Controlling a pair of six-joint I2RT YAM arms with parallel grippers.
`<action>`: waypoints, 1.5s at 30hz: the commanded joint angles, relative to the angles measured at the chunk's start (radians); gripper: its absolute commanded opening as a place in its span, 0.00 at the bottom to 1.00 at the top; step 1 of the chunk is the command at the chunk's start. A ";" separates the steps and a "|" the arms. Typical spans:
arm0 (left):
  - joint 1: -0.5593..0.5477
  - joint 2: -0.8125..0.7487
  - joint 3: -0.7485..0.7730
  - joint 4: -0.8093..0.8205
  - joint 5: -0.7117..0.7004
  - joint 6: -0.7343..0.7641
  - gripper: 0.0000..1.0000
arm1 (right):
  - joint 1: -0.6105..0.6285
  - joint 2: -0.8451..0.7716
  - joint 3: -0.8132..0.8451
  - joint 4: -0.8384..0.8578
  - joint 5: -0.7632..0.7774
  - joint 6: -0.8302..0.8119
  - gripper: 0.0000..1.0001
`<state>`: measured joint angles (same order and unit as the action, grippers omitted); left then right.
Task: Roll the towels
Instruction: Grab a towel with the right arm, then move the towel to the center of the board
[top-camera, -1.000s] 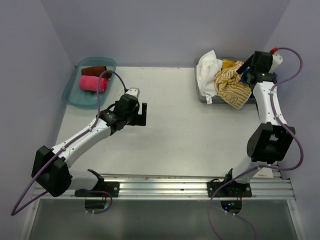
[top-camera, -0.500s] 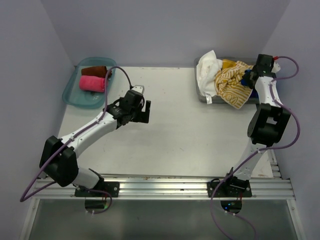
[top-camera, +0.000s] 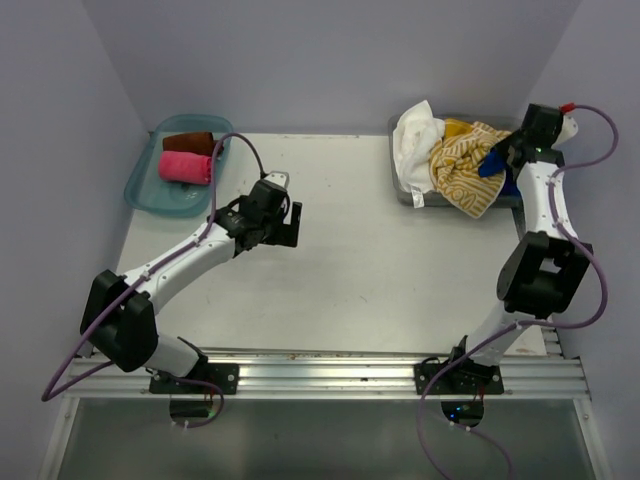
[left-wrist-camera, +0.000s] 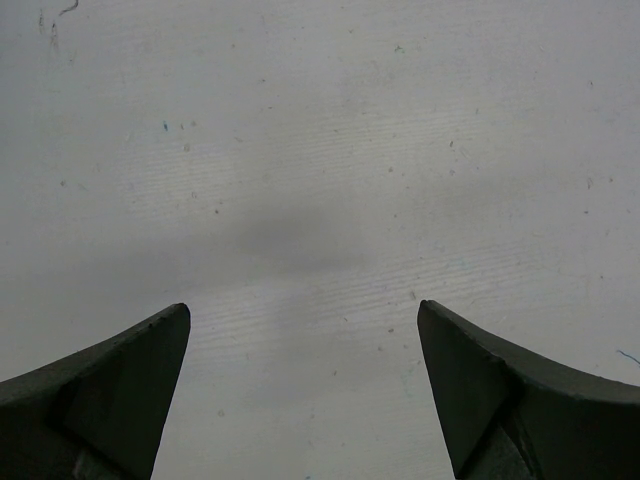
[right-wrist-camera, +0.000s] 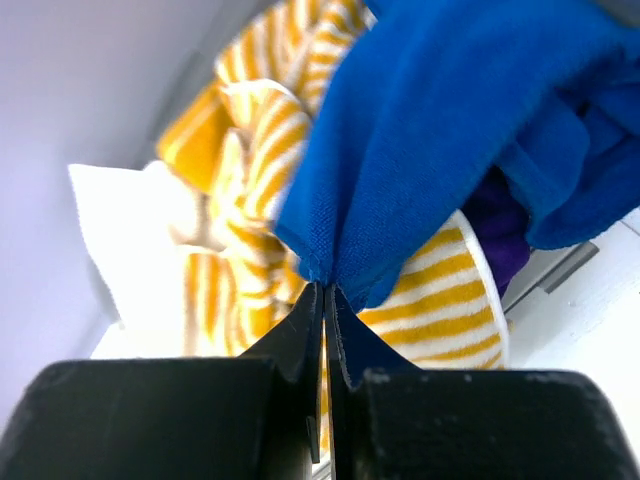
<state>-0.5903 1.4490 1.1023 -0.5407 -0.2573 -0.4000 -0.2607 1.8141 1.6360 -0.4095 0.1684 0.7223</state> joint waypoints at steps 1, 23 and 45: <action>-0.002 -0.033 0.002 0.005 -0.010 0.009 1.00 | 0.000 -0.169 0.004 0.067 -0.006 -0.017 0.00; -0.002 -0.102 -0.019 -0.047 -0.019 -0.092 1.00 | 0.224 -0.392 0.348 -0.087 -0.142 -0.185 0.00; 0.297 -0.193 0.171 -0.294 0.050 -0.160 1.00 | 1.222 -0.345 -0.485 0.198 -0.101 0.029 0.00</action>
<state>-0.3046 1.2804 1.2232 -0.8055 -0.2165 -0.5407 0.8486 1.4456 1.1889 -0.2939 0.0200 0.6605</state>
